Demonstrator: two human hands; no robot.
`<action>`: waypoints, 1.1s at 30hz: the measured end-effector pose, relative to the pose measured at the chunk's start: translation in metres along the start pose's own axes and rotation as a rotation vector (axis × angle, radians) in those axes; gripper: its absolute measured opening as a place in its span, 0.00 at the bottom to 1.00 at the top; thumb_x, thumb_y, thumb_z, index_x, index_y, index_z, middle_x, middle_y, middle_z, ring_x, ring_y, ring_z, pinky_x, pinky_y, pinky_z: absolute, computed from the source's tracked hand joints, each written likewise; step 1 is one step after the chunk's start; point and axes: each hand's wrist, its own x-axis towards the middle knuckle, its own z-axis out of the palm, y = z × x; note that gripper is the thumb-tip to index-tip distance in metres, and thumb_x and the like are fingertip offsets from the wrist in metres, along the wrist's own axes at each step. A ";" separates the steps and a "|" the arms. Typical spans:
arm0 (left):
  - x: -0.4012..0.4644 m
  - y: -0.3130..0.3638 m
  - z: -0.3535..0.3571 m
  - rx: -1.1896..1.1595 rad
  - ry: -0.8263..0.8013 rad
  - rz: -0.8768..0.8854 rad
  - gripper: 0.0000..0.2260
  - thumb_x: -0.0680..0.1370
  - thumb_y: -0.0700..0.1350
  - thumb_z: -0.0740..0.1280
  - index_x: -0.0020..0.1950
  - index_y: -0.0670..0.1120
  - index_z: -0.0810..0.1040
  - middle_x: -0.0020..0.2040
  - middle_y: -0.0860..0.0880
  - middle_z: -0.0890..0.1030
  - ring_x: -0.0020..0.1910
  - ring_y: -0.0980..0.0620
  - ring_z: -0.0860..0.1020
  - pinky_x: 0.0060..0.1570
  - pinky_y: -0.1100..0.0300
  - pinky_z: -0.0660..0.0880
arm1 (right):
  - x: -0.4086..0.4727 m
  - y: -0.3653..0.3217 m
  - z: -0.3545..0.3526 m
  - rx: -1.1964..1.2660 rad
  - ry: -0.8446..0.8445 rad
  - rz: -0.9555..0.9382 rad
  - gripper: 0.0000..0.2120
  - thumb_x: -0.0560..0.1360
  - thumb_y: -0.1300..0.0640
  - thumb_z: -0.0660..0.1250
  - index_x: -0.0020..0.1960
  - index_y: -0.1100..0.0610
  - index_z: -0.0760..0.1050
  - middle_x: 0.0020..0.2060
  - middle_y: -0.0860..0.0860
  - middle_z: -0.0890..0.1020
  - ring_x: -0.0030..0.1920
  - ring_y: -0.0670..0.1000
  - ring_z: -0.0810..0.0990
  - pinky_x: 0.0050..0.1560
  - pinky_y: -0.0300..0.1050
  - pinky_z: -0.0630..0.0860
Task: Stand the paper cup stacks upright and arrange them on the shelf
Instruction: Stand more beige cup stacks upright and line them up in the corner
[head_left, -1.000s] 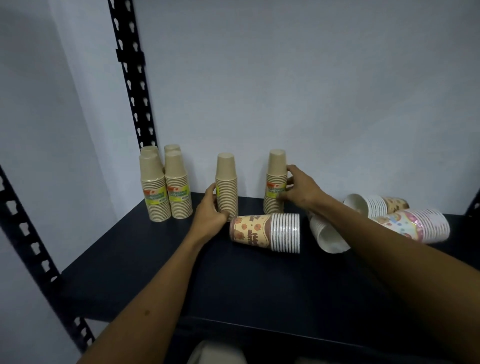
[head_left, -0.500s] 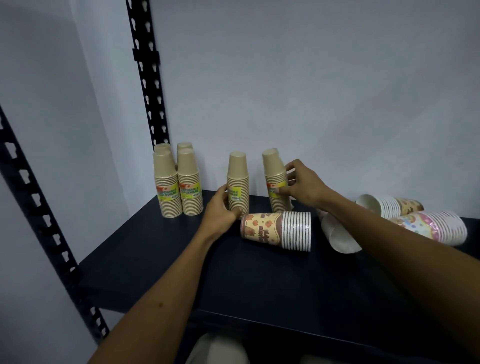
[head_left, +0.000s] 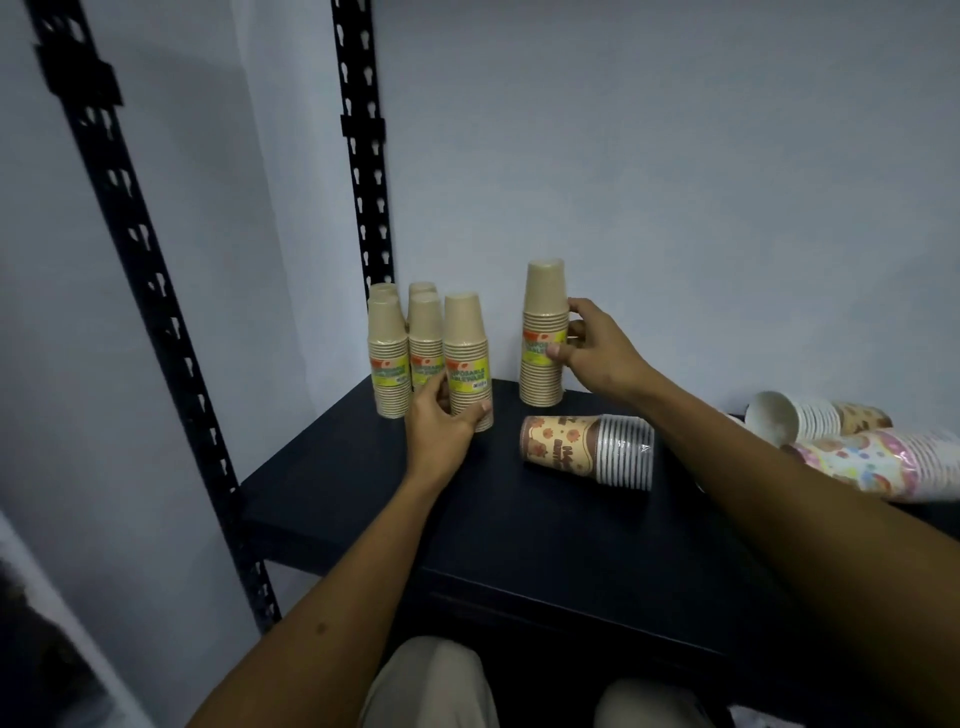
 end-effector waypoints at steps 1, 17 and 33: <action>-0.002 0.000 -0.007 -0.002 0.011 0.000 0.21 0.71 0.38 0.75 0.59 0.52 0.74 0.48 0.61 0.78 0.48 0.67 0.77 0.48 0.71 0.73 | -0.001 -0.004 0.006 -0.001 -0.010 -0.014 0.26 0.77 0.66 0.65 0.73 0.57 0.62 0.65 0.57 0.75 0.64 0.54 0.75 0.61 0.48 0.73; -0.020 -0.005 -0.087 0.149 -0.013 -0.075 0.24 0.72 0.41 0.76 0.66 0.45 0.75 0.57 0.50 0.82 0.54 0.56 0.80 0.58 0.53 0.78 | -0.022 -0.020 0.103 0.059 -0.179 -0.096 0.27 0.78 0.66 0.63 0.73 0.53 0.60 0.66 0.54 0.75 0.65 0.53 0.74 0.66 0.54 0.71; 0.000 -0.016 -0.088 0.181 -0.160 -0.170 0.25 0.73 0.39 0.74 0.69 0.44 0.73 0.62 0.48 0.80 0.61 0.52 0.77 0.61 0.56 0.74 | -0.030 0.025 0.125 0.033 -0.161 -0.172 0.32 0.75 0.56 0.70 0.73 0.47 0.58 0.64 0.42 0.71 0.65 0.44 0.71 0.67 0.47 0.70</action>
